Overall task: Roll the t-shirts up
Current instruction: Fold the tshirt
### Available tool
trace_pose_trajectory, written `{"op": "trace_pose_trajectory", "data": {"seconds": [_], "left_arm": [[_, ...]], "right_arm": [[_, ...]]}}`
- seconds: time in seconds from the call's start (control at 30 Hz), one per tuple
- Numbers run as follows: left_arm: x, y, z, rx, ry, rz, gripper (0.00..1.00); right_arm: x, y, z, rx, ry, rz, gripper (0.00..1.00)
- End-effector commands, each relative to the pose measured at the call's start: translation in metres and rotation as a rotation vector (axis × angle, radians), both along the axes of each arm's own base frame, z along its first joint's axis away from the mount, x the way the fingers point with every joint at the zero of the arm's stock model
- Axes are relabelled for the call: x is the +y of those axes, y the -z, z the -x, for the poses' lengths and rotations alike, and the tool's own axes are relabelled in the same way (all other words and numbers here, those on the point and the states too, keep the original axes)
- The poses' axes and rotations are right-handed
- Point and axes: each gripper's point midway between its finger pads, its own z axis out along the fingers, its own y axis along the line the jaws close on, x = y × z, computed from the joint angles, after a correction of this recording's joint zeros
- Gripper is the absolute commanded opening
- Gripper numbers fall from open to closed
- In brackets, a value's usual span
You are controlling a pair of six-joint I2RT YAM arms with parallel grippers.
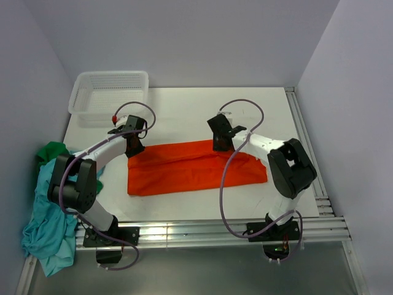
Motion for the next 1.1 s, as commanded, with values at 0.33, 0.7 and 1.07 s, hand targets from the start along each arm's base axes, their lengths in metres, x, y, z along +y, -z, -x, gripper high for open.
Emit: {"op": "trace_pose_trajectory", "data": {"seconds": [0.33,0.7,1.07], "left_arm": [[-0.007,-0.015,-0.001,-0.041,0.031,0.006,0.33],[-0.054,-0.042,-0.014,-0.122,0.172,0.085,0.33],[-0.210,-0.067,-0.034,-0.151,0.520,0.318,0.45]], "right_arm": [[0.014,-0.048,0.063,-0.202,0.118,-0.060,0.43],[-0.024,-0.081,0.053,-0.272,0.149,-0.175,0.47],[-0.090,-0.055,0.016,-0.230,0.224,-0.390,0.42]]}}
